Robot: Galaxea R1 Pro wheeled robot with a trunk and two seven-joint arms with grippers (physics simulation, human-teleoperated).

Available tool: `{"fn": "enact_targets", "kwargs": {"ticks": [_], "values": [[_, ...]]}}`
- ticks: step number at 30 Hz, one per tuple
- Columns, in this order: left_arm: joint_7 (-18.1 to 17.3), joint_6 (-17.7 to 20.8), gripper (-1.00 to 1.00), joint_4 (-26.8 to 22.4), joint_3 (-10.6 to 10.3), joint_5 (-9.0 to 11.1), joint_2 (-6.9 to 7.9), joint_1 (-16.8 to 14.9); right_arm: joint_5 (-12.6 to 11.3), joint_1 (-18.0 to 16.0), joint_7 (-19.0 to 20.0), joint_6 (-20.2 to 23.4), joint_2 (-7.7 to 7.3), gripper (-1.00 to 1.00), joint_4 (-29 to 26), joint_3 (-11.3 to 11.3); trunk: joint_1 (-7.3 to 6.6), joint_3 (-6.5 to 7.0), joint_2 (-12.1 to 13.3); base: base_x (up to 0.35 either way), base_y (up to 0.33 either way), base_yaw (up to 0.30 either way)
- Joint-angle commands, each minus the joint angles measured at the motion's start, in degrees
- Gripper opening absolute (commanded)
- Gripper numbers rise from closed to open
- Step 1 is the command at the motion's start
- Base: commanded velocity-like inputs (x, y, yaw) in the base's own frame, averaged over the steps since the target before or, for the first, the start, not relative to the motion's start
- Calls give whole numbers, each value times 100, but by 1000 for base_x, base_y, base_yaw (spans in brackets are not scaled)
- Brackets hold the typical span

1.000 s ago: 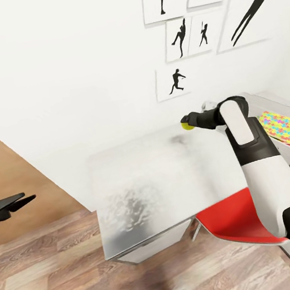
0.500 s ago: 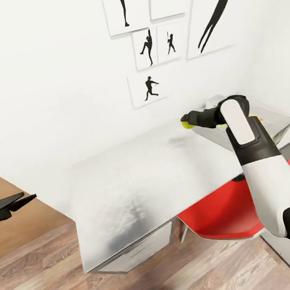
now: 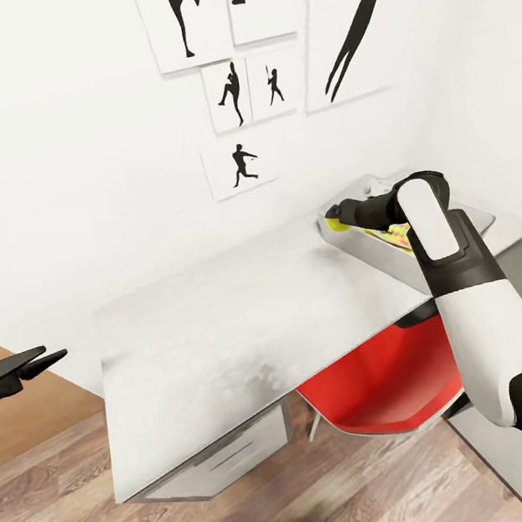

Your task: Put all the toys in the child's room - the three board games (two on the bed and one on the table), the two jigsaw puzzles on the table, and the tennis ball on the table - inside the toy box on the table in the child's room.

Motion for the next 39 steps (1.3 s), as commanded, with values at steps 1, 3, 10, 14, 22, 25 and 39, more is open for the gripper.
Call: {"fn": "enact_targets", "kwargs": {"ticks": [1, 3, 10, 14, 22, 25, 39], "values": [[-24, 62, 100, -1, -2, -5, -2, -5, -70, -6, -70, 2, -5, -100, -2, 6, 3, -9, -10, 0, -6, 0], [-24, 64, 100, -1, -3, -5, -6, -4, -92, -6, -70, 11, -5, -100, 8, -11, 3, -9, -10, 0, -3, 0], [-24, 65, 100, -1, 13, -5, -8, -5, -250, -6, -70, 2, -14, -100, 21, -27, 3, -9, -10, 78, -73, 0], [-24, 65, 100, -1, 14, -5, -9, -5, -254, -6, -70, 1, -14, -100, 31, -25, 3, -9, -10, 82, -77, 0], [-24, 65, 100, -1, 7, -5, -9, -3, -255, -6, -70, 0, -20, -100, 53, -27, 3, 0, -10, 120, -52, -81], [-24, 60, 100, -1, 10, -5, -9, -2, -255, -6, -67, 0, -20, -100, 60, -27, 3, 12, -10, 201, -162, -232], [-24, 56, 100, -1, 7, -5, -9, -5, -246, -6, -61, 10, -24, -100, 74, -28, 3, 80, -10, 44, -110, -198]]}}
